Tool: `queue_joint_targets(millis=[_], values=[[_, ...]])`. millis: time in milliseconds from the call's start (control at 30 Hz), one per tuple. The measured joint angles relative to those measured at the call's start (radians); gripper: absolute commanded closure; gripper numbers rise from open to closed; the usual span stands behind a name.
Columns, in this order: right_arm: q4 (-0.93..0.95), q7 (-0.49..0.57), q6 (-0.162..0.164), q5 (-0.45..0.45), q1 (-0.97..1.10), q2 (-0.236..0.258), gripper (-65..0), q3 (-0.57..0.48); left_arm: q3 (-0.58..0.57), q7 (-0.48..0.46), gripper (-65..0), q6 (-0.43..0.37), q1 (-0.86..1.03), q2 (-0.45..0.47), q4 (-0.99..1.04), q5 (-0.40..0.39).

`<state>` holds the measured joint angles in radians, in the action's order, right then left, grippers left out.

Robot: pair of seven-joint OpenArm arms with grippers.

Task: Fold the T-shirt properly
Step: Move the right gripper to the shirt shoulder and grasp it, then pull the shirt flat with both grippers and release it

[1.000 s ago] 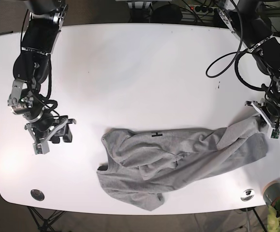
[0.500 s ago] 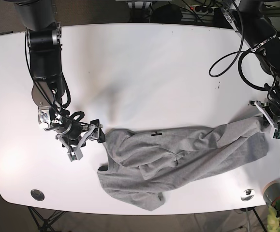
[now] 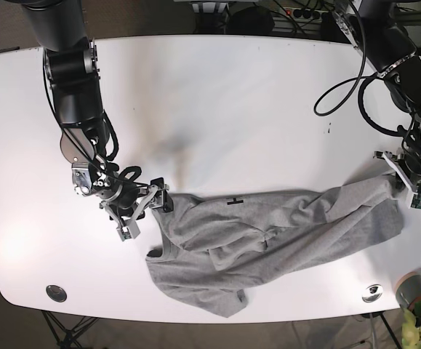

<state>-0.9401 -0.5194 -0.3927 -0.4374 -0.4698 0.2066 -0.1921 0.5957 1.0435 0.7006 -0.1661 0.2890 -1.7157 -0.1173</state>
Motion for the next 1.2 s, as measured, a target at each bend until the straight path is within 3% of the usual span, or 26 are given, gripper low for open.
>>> queue_joint_targets(millis=[167,467,700,833,1200], values=[[0.001,0.043,0.0,-0.001,0.0,-0.013,-41.9,-0.052,0.0,0.0,0.0,0.0,0.0,0.0,0.0,0.0],[0.133,0.108,0.004,0.004,-0.034,-0.028,-3.3,-0.062,0.0,0.0,0.0,0.0,0.0,0.0,0.0,0.0],[0.161,0.126,0.007,0.002,-0.039,-0.024,-2.2,-0.06,0.0,0.0,0.0,0.0,0.0,0.019,0.0,0.0],[0.072,0.103,0.001,-0.014,0.002,0.015,-2.2,-0.058,0.003,0.0,0.0,0.0,0.001,0.021,0.0,0.0],[-0.342,-0.112,0.01,0.0,0.234,0.093,-2.2,0.209,0.0,-0.004,0.0,0.0,0.043,0.02,-0.002,-0.009]])
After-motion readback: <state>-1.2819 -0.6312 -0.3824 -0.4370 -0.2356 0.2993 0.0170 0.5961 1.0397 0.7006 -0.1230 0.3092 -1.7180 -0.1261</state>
